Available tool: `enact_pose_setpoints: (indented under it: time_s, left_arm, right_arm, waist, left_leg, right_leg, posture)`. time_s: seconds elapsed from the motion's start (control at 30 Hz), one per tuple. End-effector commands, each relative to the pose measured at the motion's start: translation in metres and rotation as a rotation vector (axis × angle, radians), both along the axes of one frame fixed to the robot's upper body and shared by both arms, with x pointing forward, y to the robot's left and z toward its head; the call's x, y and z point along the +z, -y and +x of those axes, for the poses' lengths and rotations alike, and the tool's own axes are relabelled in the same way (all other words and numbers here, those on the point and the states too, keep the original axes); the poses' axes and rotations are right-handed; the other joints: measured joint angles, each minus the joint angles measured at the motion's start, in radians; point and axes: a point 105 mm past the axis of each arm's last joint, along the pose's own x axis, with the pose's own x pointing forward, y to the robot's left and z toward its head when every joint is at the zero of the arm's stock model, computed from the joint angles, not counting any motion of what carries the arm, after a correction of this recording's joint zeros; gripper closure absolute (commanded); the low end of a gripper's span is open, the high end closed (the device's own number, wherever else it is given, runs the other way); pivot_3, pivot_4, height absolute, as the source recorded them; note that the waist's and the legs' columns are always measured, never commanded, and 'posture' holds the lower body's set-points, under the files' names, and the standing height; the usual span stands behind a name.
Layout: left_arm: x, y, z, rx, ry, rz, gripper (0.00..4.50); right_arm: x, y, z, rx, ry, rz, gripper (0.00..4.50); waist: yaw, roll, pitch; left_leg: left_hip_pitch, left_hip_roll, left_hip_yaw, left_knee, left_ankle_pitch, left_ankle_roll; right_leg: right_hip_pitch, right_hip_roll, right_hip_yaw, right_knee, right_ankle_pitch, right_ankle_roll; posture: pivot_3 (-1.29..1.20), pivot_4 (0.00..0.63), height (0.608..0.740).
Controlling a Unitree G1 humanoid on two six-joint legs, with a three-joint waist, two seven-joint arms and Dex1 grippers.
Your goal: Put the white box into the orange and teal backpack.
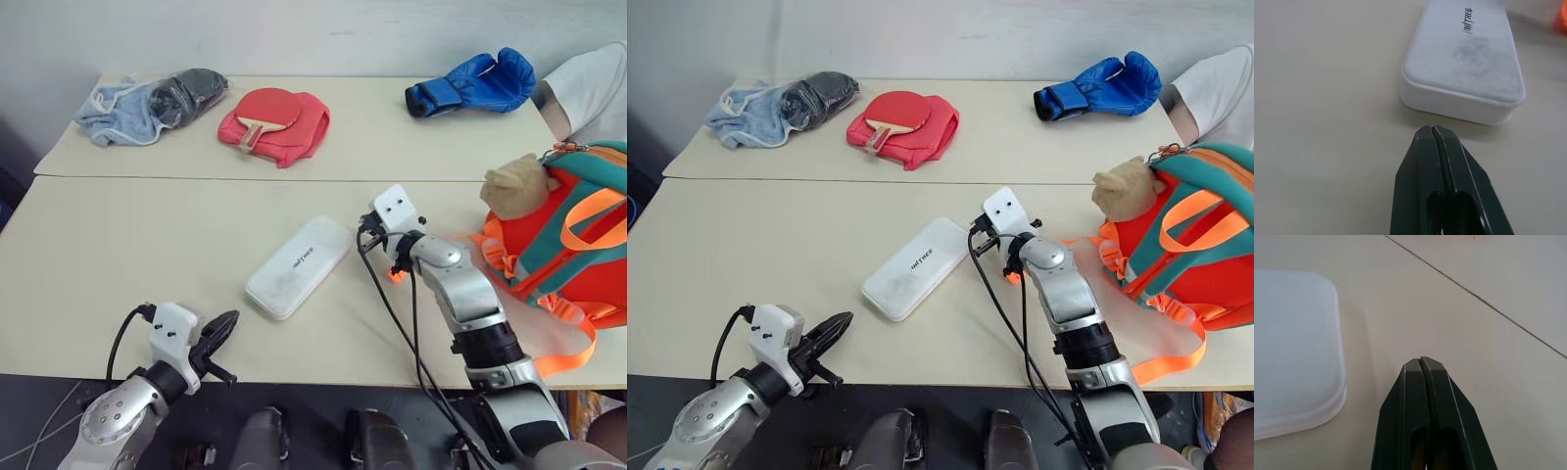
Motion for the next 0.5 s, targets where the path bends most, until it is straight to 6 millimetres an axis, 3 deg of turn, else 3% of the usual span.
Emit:
enact_pose_setpoints:
  time_s: [0.03, 0.23, 0.5]
  left_arm:
    - [0.004, 0.005, 0.003, -0.003, 0.01, -0.006, 4.49]
    - [0.002, 0.013, 0.007, -0.019, -0.004, -0.017, 4.49]
    - [0.001, 0.005, 0.018, 0.002, -0.003, 0.006, 4.49]
  right_arm:
    - [-0.008, -0.01, 0.008, 0.047, -0.035, -0.034, 4.5]
    - [-0.001, -0.025, 0.016, 0.152, -0.047, -0.048, 4.5]
    - [-0.004, -0.028, -0.01, 0.424, -0.044, -0.096, 4.5]
  waist:
    - [-0.003, 0.0, 0.0]
    - [-0.02, -0.002, -0.001]
    - [-0.019, -0.002, -0.001]
  left_leg:
    - [0.0, 0.0, 0.002, 0.0, 0.0, 0.0]
    - [0.0, 0.0, 0.004, 0.001, 0.0, 0.001]
    - [0.0, 0.001, 0.005, 0.0, 0.001, 0.0]
  right_leg:
    - [-0.001, 0.0, 0.0, 0.001, 0.0, 0.0]
    - [-0.003, -0.001, 0.002, 0.005, 0.0, 0.0]
    - [-0.004, 0.0, 0.003, 0.006, 0.0, 0.0]
  posture:
    - [0.0, 0.15, 0.74]
    - [0.0, 0.15, 0.74]
    - [0.0, 0.15, 0.74]
